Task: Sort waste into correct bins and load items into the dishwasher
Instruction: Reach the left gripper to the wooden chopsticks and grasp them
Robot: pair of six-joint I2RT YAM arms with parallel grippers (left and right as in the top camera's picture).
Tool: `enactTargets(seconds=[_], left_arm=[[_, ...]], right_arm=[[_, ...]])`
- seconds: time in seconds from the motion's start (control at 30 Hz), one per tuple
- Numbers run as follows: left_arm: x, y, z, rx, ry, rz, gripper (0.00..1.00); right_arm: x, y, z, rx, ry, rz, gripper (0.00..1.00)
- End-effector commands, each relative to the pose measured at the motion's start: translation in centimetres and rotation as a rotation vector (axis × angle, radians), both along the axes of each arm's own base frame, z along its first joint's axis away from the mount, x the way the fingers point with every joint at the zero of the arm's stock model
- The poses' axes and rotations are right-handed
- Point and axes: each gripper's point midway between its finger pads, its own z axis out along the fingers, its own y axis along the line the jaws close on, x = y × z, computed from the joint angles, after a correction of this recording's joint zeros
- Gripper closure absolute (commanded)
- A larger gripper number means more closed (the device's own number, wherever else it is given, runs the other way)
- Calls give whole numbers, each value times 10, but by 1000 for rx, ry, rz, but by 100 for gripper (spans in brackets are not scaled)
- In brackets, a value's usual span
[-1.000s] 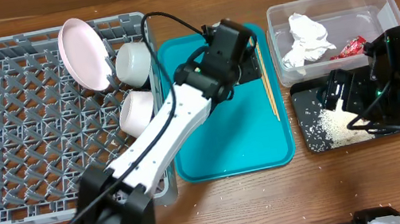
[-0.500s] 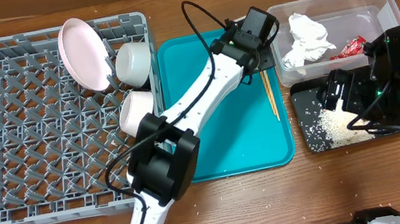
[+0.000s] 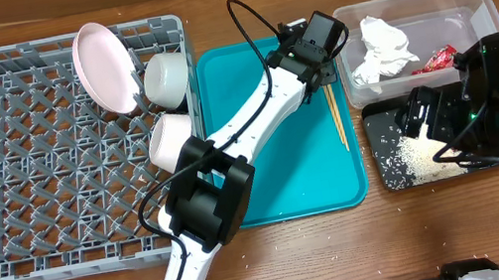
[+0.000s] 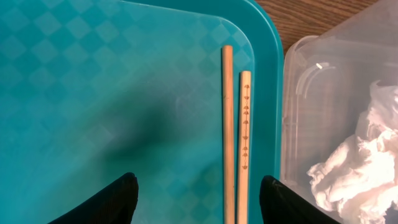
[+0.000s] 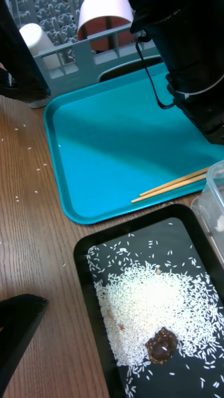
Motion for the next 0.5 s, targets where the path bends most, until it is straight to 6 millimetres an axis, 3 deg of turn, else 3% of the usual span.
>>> enactTargets(seconds=[0.0,0.1,0.3,0.47], left_arm=[[2,-10,7,-13,-27,-7,35],[3,-14,3,-24,-24,-14,34],[-4,-16,-26,-15,39,-33,35],[-4,-14,-28,-2,42,-32,35]], right_arm=[[3,-1,7,-9,-30,0,0],[3,-1,8,-9,-31,0,0],[3,-1,8,-9,-31,0,0],[3,-1,8,-9,-31,0,0]])
